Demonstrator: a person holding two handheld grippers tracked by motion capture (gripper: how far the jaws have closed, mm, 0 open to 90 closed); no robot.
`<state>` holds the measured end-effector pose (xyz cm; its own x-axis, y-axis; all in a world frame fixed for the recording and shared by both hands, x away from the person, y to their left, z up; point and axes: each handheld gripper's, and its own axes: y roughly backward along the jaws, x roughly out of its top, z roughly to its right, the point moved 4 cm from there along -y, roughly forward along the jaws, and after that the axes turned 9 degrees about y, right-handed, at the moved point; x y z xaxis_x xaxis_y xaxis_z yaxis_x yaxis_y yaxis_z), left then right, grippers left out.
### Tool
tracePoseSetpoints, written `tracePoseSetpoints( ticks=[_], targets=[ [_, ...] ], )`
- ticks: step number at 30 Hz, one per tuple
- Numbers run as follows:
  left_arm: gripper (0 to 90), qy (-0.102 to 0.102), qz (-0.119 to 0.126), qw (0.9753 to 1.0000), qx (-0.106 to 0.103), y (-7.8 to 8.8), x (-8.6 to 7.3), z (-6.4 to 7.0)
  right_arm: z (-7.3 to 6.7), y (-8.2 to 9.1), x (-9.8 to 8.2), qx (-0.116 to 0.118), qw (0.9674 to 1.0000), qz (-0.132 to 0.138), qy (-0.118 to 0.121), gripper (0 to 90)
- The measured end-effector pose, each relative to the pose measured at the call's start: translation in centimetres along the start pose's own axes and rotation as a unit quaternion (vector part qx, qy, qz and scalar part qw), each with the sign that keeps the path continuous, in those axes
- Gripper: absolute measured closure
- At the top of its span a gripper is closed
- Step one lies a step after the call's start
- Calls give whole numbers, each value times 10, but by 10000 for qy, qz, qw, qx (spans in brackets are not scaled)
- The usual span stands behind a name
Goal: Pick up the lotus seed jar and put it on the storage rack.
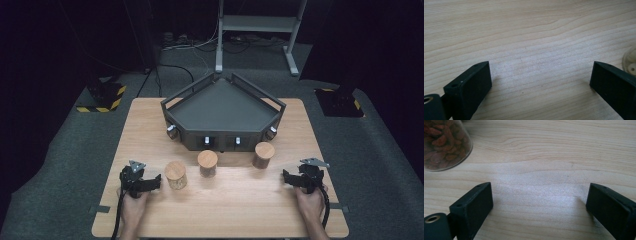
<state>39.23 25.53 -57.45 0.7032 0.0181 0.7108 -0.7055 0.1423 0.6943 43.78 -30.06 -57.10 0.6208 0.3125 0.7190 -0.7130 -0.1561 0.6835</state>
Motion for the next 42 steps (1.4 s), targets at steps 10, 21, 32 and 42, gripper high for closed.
tracePoseSetpoints(
  ticks=[10, 21, 32, 42],
  targets=[
    [25, -20, -191, 9998, 3, -1, 4, -3, 0, 0, 0, 0, 10000, -2, -3, 68],
    [28, 69, -88, 9998, 152, 24, 3, -10, 0, 0, 0, 1, 10000, -7, -5, 62],
    [27, -190, -90, 9997, -139, 40, 1, 13, 0, -1, 0, 11, 10000, -21, -2, 48],
    [28, -508, -265, 9976, -400, 41, -9, 30, 0, -1, 1, 9, 10000, -34, 0, 42]
  ],
)
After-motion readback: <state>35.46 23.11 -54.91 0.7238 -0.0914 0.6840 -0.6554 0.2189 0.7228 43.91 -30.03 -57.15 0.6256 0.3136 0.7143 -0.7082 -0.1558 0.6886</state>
